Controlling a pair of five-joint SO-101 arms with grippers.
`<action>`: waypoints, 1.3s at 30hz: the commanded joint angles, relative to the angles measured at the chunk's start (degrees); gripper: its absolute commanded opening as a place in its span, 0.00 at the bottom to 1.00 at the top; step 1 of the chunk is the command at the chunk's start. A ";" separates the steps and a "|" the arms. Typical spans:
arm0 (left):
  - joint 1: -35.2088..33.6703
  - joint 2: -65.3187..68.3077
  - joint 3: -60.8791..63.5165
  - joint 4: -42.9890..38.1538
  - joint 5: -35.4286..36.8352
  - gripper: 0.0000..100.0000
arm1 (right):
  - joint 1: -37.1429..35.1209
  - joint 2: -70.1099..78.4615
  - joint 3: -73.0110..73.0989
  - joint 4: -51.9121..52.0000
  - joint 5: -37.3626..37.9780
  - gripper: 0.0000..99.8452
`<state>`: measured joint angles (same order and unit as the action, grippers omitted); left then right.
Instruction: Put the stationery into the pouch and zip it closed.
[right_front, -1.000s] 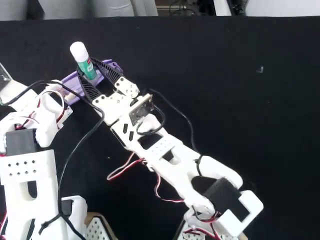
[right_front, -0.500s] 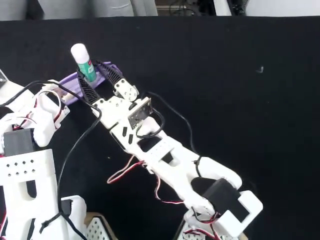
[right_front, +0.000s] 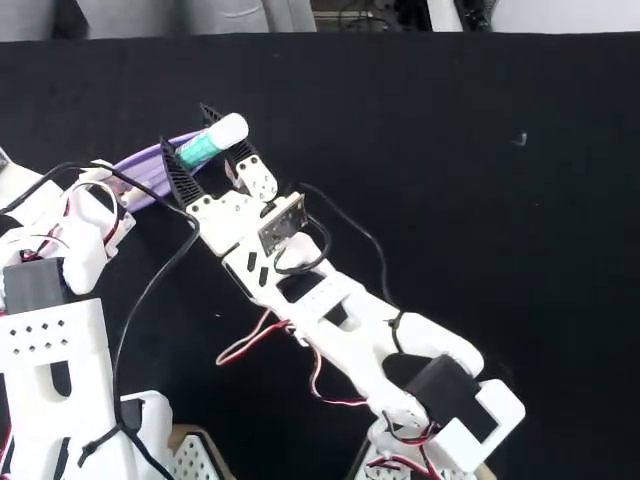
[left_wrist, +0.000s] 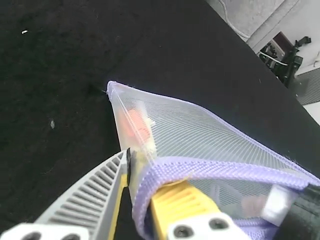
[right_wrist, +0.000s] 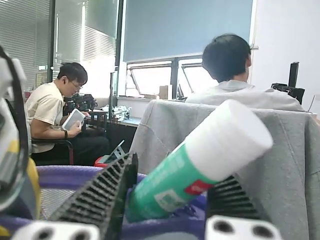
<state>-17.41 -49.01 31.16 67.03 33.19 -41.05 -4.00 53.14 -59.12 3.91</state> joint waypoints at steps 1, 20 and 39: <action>-1.10 -0.88 -0.22 -0.79 -0.35 0.03 | 0.09 -3.91 0.75 -0.35 0.00 0.19; -1.36 -0.97 -0.31 -0.70 -0.26 0.03 | -2.64 -15.43 -16.40 44.92 0.09 0.19; -8.22 -0.97 -0.57 -2.29 1.32 0.03 | 6.15 -26.59 -25.71 63.03 0.09 0.19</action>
<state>-22.51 -49.01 31.16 67.03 33.63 -37.71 -24.84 34.51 -4.09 4.00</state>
